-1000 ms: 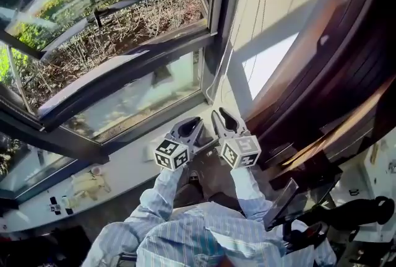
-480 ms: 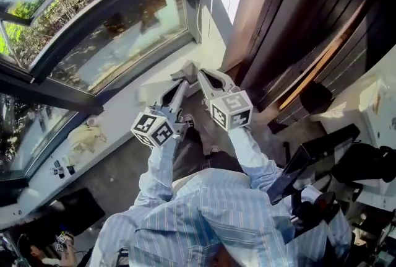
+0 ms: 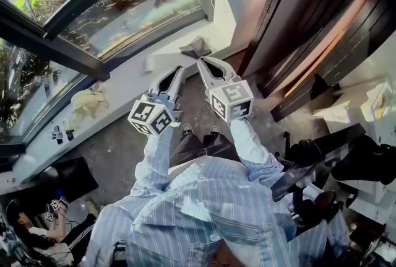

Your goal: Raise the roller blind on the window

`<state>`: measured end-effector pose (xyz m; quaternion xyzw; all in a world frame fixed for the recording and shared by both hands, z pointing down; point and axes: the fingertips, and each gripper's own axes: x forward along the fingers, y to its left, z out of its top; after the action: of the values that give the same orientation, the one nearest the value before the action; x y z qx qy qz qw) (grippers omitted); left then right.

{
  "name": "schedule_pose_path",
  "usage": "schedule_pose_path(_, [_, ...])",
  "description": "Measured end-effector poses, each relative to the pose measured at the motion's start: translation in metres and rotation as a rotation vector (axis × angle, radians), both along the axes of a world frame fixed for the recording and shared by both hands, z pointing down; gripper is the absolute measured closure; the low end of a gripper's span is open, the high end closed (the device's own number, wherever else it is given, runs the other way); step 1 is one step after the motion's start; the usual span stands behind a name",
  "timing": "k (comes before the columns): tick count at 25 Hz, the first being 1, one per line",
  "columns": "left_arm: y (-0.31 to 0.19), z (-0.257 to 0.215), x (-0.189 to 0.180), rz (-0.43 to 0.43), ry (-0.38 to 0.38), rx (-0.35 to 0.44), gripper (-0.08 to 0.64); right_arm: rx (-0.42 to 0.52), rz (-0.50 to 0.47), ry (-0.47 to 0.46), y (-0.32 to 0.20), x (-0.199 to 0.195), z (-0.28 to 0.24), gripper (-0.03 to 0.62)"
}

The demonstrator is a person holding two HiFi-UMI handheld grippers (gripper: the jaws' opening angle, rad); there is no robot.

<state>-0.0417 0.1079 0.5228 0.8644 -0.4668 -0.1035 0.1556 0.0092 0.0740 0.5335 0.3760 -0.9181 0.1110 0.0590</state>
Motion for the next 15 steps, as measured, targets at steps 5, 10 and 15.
schedule_pose_path(5, [0.018, -0.004, -0.007, 0.030, -0.012, 0.019, 0.537, 0.033, 0.003, 0.028, 0.022, -0.013, -0.002, 0.574])
schedule_pose_path(10, [0.037, -0.006, -0.030, 0.047, -0.052, 0.034, 0.537, 0.043, 0.027, 0.031, 0.039, -0.035, -0.007, 0.574])
schedule_pose_path(15, [0.046, -0.007, -0.061, 0.058, -0.022, 0.029, 0.537, 0.020, 0.034, 0.009, 0.052, -0.061, -0.010, 0.577])
